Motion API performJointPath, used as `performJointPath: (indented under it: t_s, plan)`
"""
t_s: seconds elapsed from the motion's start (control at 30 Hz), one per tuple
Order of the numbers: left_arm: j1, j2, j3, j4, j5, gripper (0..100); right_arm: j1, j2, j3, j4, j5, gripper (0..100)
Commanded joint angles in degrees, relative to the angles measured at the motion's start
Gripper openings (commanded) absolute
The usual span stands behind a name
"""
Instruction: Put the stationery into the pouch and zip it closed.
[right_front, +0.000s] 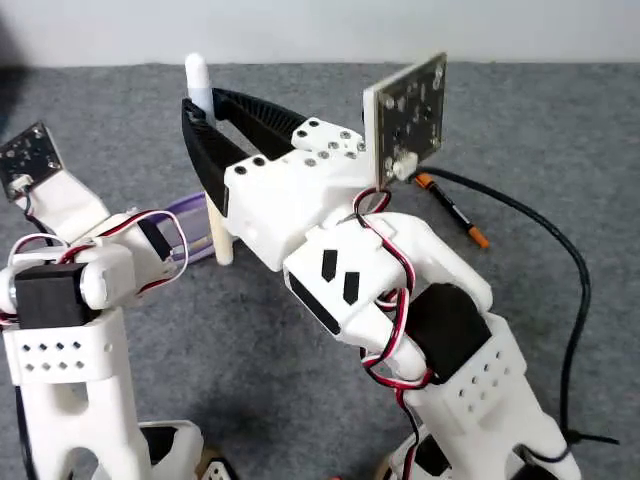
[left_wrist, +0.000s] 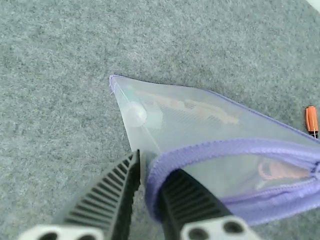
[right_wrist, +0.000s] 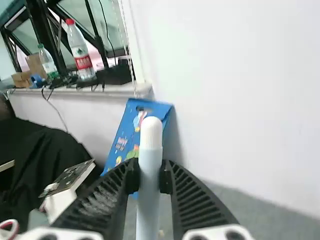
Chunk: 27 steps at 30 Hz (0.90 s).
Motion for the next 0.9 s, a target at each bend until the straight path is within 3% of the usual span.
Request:
performJointPath:
  t_s: [0.0, 0.2, 0.53, 0.73, 0.87]
  plan:
    - [0.4, 0.0, -3.3, -1.6, 0.8, 1, -0.2, -2.7, 6.1, -11.7, 4.7, 0.8]
    - [0.4, 0.0, -3.3, -1.6, 0.8, 1, -0.2, -2.7, 18.4, -30.6, 9.9, 0.8]
    - [0.4, 0.0, -3.3, -1.6, 0.8, 1, -0.2, -3.1, 33.3, -40.2, 10.3, 0.8]
    - [0.4, 0.0, -3.3, -1.6, 0.8, 1, -0.3, -3.6, 38.2, -33.7, 16.2, 3.2]
    - [0.4, -0.2, -3.4, -1.6, 0.8, 1, -0.1, -7.3, 37.5, -25.0, 16.2, 17.3]
